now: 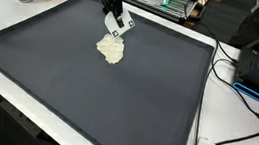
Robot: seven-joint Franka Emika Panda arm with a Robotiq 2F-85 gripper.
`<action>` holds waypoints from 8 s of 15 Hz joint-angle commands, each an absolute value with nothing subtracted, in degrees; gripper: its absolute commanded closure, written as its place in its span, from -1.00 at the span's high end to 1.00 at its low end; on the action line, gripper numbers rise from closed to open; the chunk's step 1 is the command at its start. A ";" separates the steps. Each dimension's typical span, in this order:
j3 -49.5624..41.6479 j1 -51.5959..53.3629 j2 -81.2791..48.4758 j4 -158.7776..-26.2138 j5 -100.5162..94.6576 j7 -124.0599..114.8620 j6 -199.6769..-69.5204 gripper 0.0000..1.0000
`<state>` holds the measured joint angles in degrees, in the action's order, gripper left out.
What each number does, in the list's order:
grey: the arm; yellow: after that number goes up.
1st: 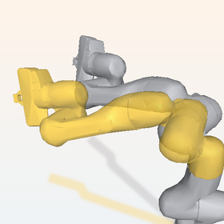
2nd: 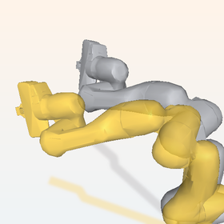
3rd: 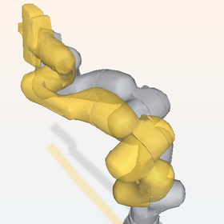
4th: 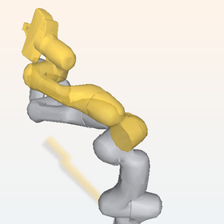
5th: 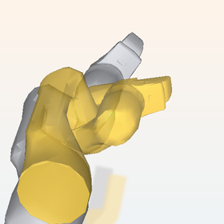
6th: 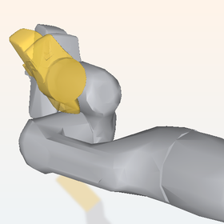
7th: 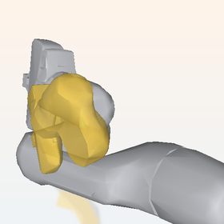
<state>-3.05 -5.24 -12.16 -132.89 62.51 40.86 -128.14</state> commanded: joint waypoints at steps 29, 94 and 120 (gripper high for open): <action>6.33 1.83 12.02 -138.51 -2.00 -48.70 -126.33 -0.98; -2.49 2.82 -19.74 -132.62 1.60 -26.43 -149.96 -0.98; -9.19 8.25 -25.04 -127.71 -6.59 -32.46 -155.77 -0.98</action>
<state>-7.49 7.85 -18.68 -130.31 -4.34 -30.67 -152.63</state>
